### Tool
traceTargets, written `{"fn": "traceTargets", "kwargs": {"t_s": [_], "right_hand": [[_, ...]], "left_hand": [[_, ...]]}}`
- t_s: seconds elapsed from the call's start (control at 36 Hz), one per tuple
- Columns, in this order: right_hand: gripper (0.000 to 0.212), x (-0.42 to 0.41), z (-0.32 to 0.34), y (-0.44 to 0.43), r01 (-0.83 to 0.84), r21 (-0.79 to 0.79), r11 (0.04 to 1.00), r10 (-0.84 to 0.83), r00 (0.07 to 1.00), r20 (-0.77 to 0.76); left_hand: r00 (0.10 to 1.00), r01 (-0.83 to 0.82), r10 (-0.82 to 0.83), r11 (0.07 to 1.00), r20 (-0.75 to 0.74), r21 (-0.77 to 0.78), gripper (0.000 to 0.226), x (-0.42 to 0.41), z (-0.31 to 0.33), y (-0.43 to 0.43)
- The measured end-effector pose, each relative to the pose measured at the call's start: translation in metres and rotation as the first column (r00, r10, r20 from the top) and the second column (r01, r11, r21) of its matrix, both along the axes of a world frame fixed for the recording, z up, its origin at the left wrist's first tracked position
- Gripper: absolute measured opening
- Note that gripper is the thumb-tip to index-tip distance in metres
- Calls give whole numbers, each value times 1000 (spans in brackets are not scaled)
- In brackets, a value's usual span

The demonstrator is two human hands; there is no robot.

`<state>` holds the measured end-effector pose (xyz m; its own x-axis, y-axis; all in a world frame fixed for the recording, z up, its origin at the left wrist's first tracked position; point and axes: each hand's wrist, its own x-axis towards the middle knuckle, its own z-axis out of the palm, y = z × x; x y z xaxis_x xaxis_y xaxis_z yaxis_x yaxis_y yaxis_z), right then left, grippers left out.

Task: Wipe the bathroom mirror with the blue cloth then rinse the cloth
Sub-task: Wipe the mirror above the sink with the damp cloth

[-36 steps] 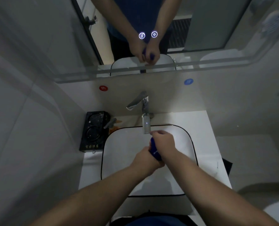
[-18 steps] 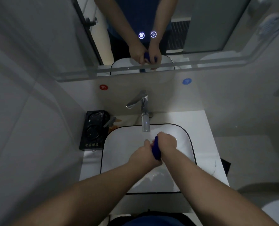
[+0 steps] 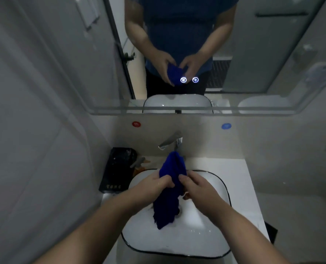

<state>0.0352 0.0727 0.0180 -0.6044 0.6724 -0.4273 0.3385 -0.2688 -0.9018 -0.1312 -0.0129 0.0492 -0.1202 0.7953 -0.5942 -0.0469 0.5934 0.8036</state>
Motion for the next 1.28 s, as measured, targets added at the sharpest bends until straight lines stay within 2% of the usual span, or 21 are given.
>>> {"fn": "traceTargets", "kwargs": {"t_s": [0.08, 0.19, 0.25, 0.31, 0.39, 0.47, 0.53, 0.56, 0.58, 0.61, 0.69, 0.78, 0.83, 0.89, 0.97, 1.0, 1.06, 1.11, 1.17, 1.22, 1.28], "right_hand": [[42, -1, 11, 3, 68, -29, 997, -70, 995, -75], [38, 4, 33, 13, 70, 111, 991, -61, 995, -79], [29, 8, 42, 18, 58, 179, 982, -51, 998, -42], [40, 10, 51, 21, 54, 238, 970, -54, 999, -3], [30, 13, 65, 21, 69, 311, 948, -68, 998, -12], [30, 13, 78, 21, 51, 354, 934, -54, 999, -1], [33, 14, 82, 21, -5, 355, 935, -12, 999, 46], [34, 14, 83, 23, -27, 351, 936, 6, 998, 62], [34, 15, 85, 25, -37, 344, 938, 12, 997, 75], [37, 18, 87, 29, -37, 331, 943, 12, 997, 78], [44, 27, 95, 42, -64, 358, 932, 20, 992, 125], [44, 36, 102, 53, -227, 453, 862, 73, 940, 332], [42, 41, 110, 51, -320, 473, 821, 108, 900, 422], [38, 47, 124, 37, -287, 578, 764, 97, 936, 338], [25, 49, 142, 19, -111, 727, 678, 63, 994, 93], [24, 48, 139, 21, -108, 722, 684, 54, 994, 97], [27, 44, 127, 31, -164, 657, 736, 45, 980, 194], [30, 46, 119, 37, -179, 551, 815, 53, 970, 236], [25, 52, 122, 34, -132, 466, 875, 65, 986, 156], [22, 59, 130, 35, -101, 431, 897, 79, 995, 68], [26, 62, 137, 37, -136, 409, 902, 115, 991, 76]], "left_hand": [[998, -67, 66, 997, 16, 39, 59, -9, 3, -1], [971, -166, 148, 982, 188, 86, 49, -15, 6, -5], [962, -235, 220, 968, 160, 87, 49, -16, 10, -3], [960, -279, 272, 955, 72, 104, 42, -17, 13, 1], [940, -336, 341, 936, -31, 105, 33, -19, 20, 1], [941, -324, 312, 943, 129, 79, 44, -17, 33, 1], [984, -179, 177, 977, 23, 115, 29, -13, 41, 1], [991, -72, 89, 984, -102, 165, 25, -13, 38, 0], [976, 20, 26, 978, -216, 208, 32, -13, 35, -2], [950, 83, -11, 972, -311, 220, 35, -14, 31, -3], [894, 118, 22, 952, -447, 283, 28, -17, 30, -4], [779, 211, 6, 939, -627, 270, 28, -19, 36, -4], [724, 279, -53, 934, -688, 222, 26, -17, 42, -7], [770, 271, -55, 930, -635, 249, 22, -12, 50, -11], [923, 44, 109, 923, -368, 383, 23, -6, 64, -14], [935, -14, 152, 918, -321, 395, 21, -6, 66, -13], [934, -21, 157, 920, -321, 391, 9, -6, 70, -10], [919, 80, 81, 920, -385, 384, 16, -5, 71, -9], [900, 144, 41, 913, -435, 383, 12, -4, 72, -11], [894, 129, 63, 912, -445, 389, 2, -6, 73, -12], [908, 97, 86, 908, -410, 407, 15, -7, 73, -12]]}}
